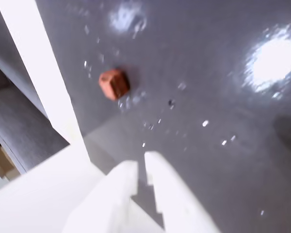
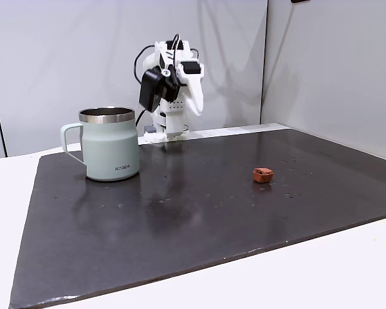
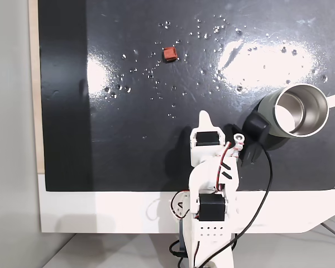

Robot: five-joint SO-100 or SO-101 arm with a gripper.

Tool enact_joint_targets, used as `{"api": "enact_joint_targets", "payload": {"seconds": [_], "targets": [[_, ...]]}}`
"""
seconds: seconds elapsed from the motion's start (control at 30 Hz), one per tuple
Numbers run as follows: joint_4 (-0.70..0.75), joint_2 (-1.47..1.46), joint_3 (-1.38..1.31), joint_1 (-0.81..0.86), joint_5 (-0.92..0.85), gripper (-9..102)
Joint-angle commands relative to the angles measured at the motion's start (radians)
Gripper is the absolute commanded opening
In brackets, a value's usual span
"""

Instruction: Grasp a cube and put it in the cup.

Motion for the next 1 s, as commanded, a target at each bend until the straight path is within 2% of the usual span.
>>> {"api": "enact_joint_targets", "payload": {"seconds": [0.0, 0.23, 0.5, 0.97], "targets": [[0.017, -0.146, -0.244, -0.023, -0.008, 0], [0.077, -0.486, -0.578, -0.035, 0.015, 0], [0.141, -0.759, -0.828, -0.044, 0.020, 0], [0.291, -1.178, -1.246, -0.169, 0.009, 0]]}}
